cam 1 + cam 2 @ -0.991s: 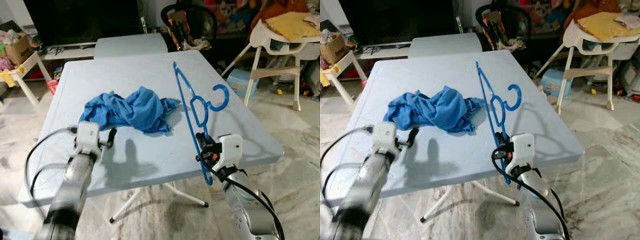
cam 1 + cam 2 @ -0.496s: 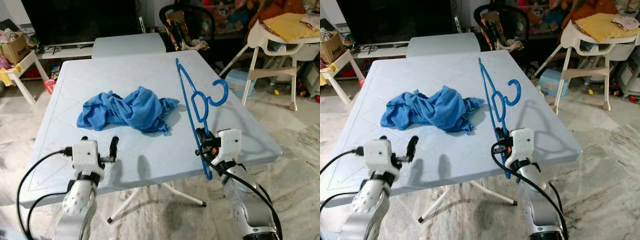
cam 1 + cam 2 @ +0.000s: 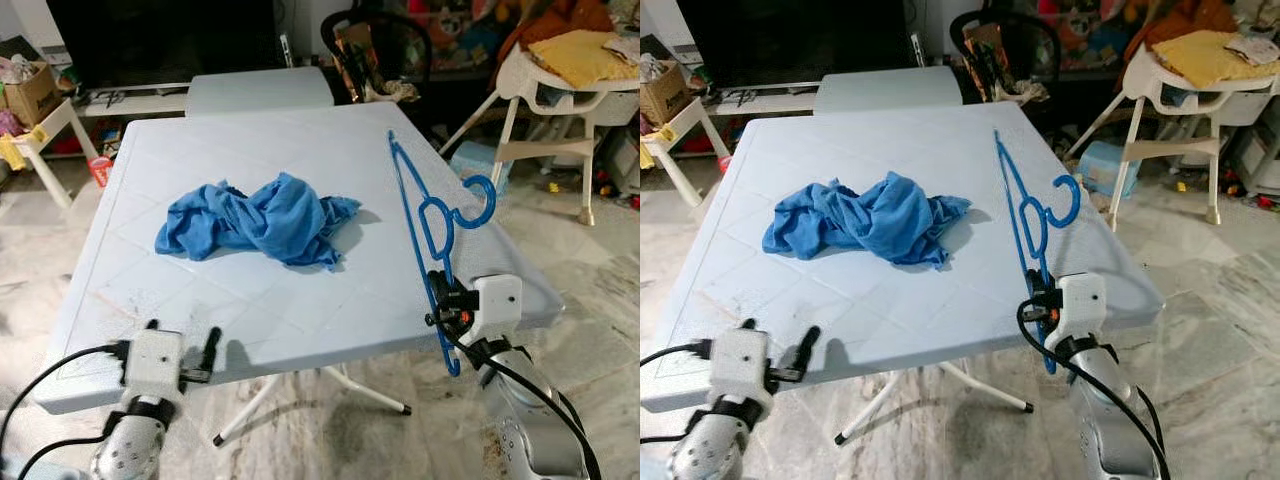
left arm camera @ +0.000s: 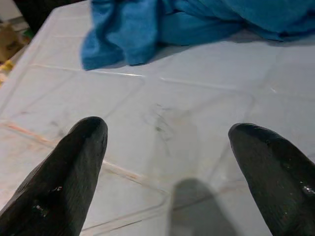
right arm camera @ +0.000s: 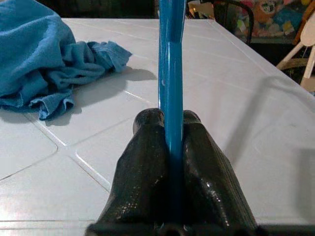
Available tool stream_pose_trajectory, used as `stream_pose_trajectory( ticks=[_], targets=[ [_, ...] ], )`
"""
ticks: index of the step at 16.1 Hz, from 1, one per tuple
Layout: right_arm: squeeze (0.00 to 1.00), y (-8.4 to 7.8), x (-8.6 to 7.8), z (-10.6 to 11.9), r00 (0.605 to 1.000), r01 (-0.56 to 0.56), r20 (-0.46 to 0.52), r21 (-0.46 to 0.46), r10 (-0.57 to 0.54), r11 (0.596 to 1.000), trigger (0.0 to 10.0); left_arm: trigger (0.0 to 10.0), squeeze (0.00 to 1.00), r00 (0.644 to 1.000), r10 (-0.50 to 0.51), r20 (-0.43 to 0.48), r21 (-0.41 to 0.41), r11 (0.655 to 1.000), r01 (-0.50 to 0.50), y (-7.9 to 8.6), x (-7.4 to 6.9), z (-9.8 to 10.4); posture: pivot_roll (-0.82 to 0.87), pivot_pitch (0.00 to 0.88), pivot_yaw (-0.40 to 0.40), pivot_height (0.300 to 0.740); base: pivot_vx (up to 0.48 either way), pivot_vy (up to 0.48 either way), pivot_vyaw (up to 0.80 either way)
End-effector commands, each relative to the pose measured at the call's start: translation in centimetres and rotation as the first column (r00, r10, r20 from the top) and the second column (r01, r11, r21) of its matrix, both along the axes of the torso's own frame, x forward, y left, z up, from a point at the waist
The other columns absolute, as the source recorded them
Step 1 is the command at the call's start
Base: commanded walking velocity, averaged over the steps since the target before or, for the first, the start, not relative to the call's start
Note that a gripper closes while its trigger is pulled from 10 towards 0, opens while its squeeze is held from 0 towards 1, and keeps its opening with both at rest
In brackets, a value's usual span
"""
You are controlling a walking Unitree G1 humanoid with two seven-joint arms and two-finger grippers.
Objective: Hang hanger
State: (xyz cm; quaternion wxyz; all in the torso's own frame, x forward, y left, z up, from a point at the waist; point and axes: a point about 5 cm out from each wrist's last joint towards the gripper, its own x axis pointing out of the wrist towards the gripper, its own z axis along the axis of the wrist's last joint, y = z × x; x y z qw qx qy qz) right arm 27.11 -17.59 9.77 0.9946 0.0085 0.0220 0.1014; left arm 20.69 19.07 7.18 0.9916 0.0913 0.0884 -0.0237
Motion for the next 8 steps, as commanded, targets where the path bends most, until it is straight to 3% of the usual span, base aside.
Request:
stream_pose_trajectory(
  ticks=[1,4,8],
  targets=[
    [0.0,-0.5,-0.3,-0.5,0.999,0.029,-0.035,0.005,-0.028,1.0,10.0,10.0,0.0,0.998,-0.047,0.044,-0.029,0.998,0.048,-0.5,0.6,1.2,-0.06,0.0,0.021,0.74,0.0,0.0,-0.8],
    [0.0,-0.4,-1.1,-0.9,0.998,0.039,-0.046,0.011,-0.038,0.999,10.0,10.0,0.0,0.996,-0.039,0.082,-0.041,0.998,0.043,-1.1,1.3,1.7,-0.07,0.0,0.035,0.74,0.0,0.0,-0.8],
    [0.0,0.6,-1.3,-1.1,0.998,0.016,-0.055,0.023,-0.014,1.0,10.0,10.0,0.0,0.993,-0.037,0.113,-0.072,0.996,0.045,-2.1,2.5,2.5,-0.06,0.0,0.029,0.74,0.0,0.0,0.0]
  ],
)
